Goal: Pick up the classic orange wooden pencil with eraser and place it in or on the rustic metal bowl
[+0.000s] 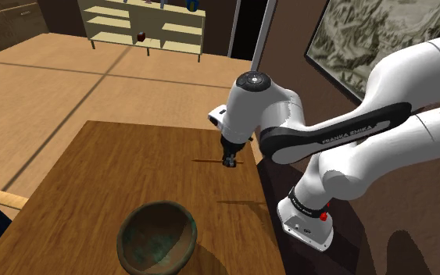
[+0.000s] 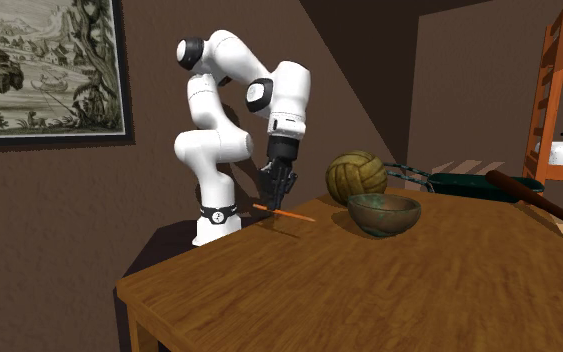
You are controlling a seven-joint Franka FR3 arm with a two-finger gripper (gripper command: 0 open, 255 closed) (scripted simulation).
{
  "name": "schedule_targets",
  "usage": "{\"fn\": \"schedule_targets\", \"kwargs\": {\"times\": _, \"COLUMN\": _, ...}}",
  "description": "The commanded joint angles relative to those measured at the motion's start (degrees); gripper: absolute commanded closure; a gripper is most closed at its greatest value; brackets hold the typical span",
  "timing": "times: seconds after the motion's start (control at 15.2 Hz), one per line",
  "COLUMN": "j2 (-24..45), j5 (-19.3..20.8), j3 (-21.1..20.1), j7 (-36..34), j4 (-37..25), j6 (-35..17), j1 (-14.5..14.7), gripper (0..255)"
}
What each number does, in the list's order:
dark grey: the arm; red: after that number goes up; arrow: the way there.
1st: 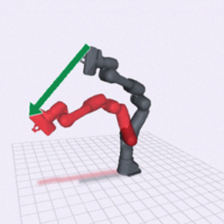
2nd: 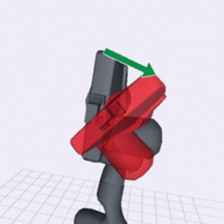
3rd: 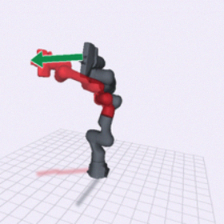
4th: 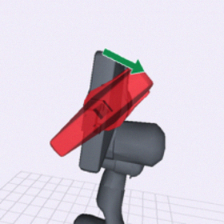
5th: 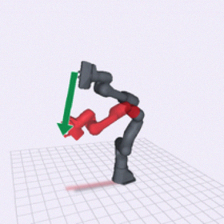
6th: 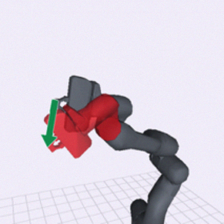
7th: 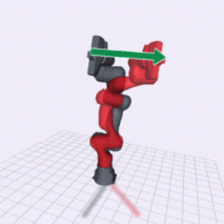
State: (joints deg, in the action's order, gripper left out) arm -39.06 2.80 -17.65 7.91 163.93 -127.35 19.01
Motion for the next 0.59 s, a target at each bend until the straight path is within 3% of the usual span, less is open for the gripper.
{"fn": "schedule_targets", "kwargs": {"times": 0.0, "j2": -1.09, "j5": -0.14, "j3": 0.34, "j7": 0.44, "j4": -0.95, "j6": 2.06, "j1": 0.21, "gripper": 255}}
{"fn": "schedule_targets", "kwargs": {"times": 0.53, "j2": -4.32, "j5": -0.24, "j3": 1.62, "j7": 2.07, "j4": -5.36, "j6": 9.56, "j1": 0.50, "gripper": 255}}
